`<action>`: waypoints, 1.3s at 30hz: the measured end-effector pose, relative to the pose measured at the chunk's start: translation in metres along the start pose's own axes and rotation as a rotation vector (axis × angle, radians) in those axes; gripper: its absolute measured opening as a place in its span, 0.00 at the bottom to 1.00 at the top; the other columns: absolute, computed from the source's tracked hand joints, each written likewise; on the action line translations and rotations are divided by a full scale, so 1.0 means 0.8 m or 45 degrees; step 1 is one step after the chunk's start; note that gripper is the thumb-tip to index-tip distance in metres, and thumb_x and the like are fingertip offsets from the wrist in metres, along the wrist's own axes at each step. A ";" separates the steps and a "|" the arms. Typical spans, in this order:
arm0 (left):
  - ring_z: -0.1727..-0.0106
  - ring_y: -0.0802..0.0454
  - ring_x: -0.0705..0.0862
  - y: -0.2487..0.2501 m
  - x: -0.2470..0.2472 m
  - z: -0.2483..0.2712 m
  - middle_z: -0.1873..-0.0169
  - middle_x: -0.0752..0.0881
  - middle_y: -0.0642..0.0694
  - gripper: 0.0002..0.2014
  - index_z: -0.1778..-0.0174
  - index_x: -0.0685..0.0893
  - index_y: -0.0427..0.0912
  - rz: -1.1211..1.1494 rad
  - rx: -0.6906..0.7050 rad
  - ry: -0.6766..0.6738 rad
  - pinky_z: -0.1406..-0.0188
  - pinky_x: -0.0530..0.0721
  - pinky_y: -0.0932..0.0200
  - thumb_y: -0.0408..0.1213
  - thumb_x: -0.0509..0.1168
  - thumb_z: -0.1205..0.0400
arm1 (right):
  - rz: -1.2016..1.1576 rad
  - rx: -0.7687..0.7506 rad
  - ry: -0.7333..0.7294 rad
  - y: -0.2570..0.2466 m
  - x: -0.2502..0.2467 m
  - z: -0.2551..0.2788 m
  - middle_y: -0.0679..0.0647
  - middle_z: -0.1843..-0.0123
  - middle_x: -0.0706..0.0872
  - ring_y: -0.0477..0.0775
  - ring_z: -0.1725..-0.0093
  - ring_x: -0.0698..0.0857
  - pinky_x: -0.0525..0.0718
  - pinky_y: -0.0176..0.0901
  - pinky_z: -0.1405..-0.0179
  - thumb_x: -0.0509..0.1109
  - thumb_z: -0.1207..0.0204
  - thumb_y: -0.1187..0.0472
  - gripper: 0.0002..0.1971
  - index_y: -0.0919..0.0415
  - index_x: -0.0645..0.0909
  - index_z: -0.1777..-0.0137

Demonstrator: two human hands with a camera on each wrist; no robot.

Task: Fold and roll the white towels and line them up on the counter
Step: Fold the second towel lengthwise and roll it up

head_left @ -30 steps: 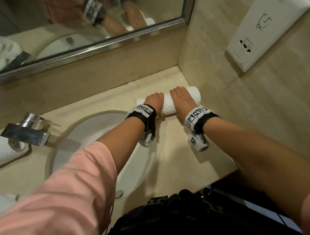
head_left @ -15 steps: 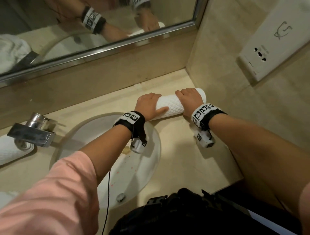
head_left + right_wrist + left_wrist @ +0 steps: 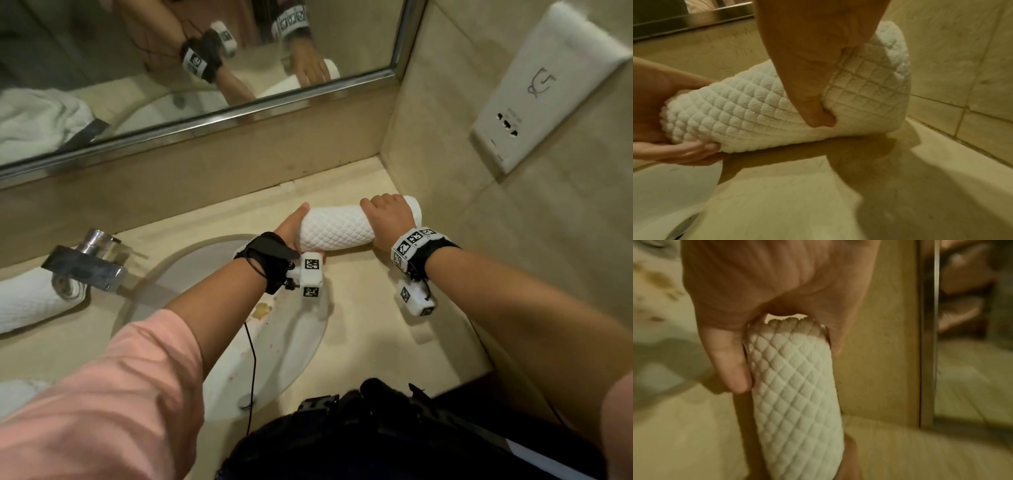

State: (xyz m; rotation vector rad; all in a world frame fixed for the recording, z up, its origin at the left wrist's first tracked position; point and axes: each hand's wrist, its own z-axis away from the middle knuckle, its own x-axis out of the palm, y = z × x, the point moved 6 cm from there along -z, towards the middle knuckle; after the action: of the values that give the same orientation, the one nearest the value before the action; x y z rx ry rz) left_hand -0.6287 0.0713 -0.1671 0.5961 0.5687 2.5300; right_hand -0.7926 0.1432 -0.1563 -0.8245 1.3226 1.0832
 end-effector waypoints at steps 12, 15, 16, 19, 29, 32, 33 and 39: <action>0.61 0.41 0.87 -0.018 -0.026 0.075 0.59 0.87 0.37 0.16 0.51 0.81 0.37 0.275 0.296 0.020 0.58 0.83 0.55 0.48 0.62 0.20 | 0.030 -0.136 0.226 -0.047 -0.057 0.053 0.58 0.56 0.85 0.62 0.55 0.83 0.79 0.52 0.51 0.83 0.49 0.65 0.32 0.63 0.79 0.41; 0.60 0.41 0.87 -0.031 -0.054 0.106 0.58 0.87 0.38 0.18 0.46 0.80 0.37 0.304 0.391 0.115 0.57 0.83 0.55 0.49 0.65 0.23 | 0.027 -0.236 0.243 -0.076 -0.069 0.068 0.57 0.50 0.85 0.61 0.50 0.82 0.77 0.52 0.48 0.82 0.46 0.60 0.35 0.62 0.76 0.36; 0.59 0.41 0.88 -0.036 -0.065 0.119 0.57 0.88 0.38 0.20 0.44 0.81 0.38 0.313 0.433 0.149 0.54 0.83 0.53 0.49 0.66 0.25 | 0.023 -0.259 0.260 -0.086 -0.073 0.073 0.56 0.47 0.84 0.60 0.48 0.82 0.76 0.53 0.46 0.81 0.45 0.57 0.36 0.61 0.74 0.34; 0.63 0.42 0.90 -0.049 -0.100 0.158 0.59 0.89 0.38 0.16 0.50 0.83 0.38 0.356 0.582 0.241 0.51 0.83 0.53 0.48 0.65 0.22 | -0.075 -0.335 0.338 -0.118 -0.089 0.086 0.53 0.39 0.82 0.59 0.42 0.80 0.73 0.55 0.41 0.80 0.43 0.47 0.40 0.56 0.72 0.30; 0.53 0.39 0.87 -0.140 -0.241 0.306 0.50 0.86 0.35 0.20 0.38 0.76 0.40 0.544 0.796 0.614 0.61 0.87 0.52 0.47 0.64 0.21 | -1.230 -0.361 -0.144 -0.242 -0.096 0.106 0.55 0.29 0.77 0.57 0.33 0.77 0.75 0.52 0.32 0.65 0.41 0.22 0.45 0.49 0.71 0.28; 0.56 0.42 0.86 -0.165 -0.282 0.340 0.53 0.86 0.38 0.12 0.46 0.78 0.43 0.583 0.843 0.653 0.66 0.85 0.58 0.46 0.61 0.19 | -1.746 -0.110 -0.821 -0.297 -0.083 0.130 0.60 0.32 0.81 0.64 0.38 0.84 0.84 0.67 0.43 0.61 0.32 0.24 0.38 0.49 0.71 0.30; 0.56 0.42 0.86 -0.171 -0.295 0.351 0.54 0.86 0.38 0.11 0.48 0.79 0.43 0.602 0.856 0.669 0.66 0.85 0.59 0.46 0.61 0.19 | -1.866 -0.115 -1.029 -0.319 -0.083 0.140 0.62 0.33 0.82 0.66 0.37 0.83 0.85 0.67 0.46 0.59 0.27 0.27 0.33 0.50 0.73 0.32; 0.44 0.39 0.85 -0.191 -0.397 0.399 0.39 0.84 0.38 0.21 0.42 0.81 0.45 0.731 0.812 0.856 0.42 0.83 0.43 0.49 0.72 0.29 | -2.009 -0.078 -1.357 -0.424 -0.095 0.150 0.61 0.37 0.81 0.67 0.40 0.83 0.84 0.73 0.53 0.60 0.25 0.31 0.30 0.49 0.74 0.30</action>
State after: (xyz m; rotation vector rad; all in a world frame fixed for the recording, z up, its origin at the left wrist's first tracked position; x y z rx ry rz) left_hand -0.1639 0.1143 -0.0761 0.0698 1.6914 3.0701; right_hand -0.4283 0.1366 -0.1068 -0.8087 -0.3883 0.1066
